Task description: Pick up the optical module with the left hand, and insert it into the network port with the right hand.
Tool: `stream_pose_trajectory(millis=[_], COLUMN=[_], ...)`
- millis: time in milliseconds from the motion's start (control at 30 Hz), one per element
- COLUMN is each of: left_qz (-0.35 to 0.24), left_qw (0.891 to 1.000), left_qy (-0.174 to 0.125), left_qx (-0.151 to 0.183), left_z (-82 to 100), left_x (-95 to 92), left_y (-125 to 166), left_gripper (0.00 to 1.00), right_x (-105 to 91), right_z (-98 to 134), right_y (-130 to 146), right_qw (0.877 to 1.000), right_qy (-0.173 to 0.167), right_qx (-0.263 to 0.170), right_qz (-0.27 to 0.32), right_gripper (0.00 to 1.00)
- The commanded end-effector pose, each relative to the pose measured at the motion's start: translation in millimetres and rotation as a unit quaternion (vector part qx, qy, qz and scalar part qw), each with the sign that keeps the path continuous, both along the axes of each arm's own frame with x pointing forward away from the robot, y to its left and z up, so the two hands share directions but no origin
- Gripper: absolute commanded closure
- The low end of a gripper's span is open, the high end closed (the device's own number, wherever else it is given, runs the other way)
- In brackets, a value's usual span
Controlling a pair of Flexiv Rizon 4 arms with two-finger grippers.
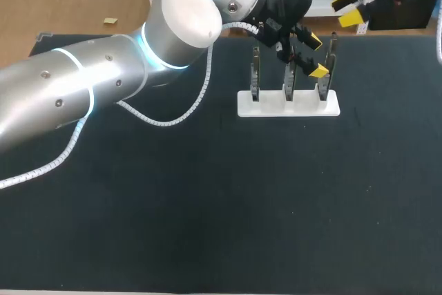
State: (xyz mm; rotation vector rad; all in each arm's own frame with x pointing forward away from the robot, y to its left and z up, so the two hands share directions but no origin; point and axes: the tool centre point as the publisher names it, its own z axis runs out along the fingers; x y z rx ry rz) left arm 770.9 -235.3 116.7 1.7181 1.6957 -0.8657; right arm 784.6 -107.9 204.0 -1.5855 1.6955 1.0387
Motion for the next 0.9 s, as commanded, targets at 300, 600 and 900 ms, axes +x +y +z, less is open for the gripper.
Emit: stream_pose_trajectory(millis=[300, 600, 900], left_qz=[0.000, 0.000, 0.000], left_qw=[1.000, 1.000, 1.000], left_qy=[0.002, 0.002, 0.002], left_qx=[0.004, 0.004, 0.004], left_z=[1.2, 1.2, 1.2], left_x=[1.2, 1.2, 1.2], left_y=[-1, -1, -1], left_gripper=[0.00, 0.00, 0.00], right_x=[-2.1, -3.1, -5.2], right_z=[-9, -16, -23], right_y=[4, 3, 2], right_qw=[1.000, 1.000, 1.000], right_qy=[0.005, 0.011, 0.017], right_qx=[-0.002, -0.007, -0.014], right_qz=[-0.006, -0.003, -0.002], right_gripper=[1.00, 1.00, 1.00])
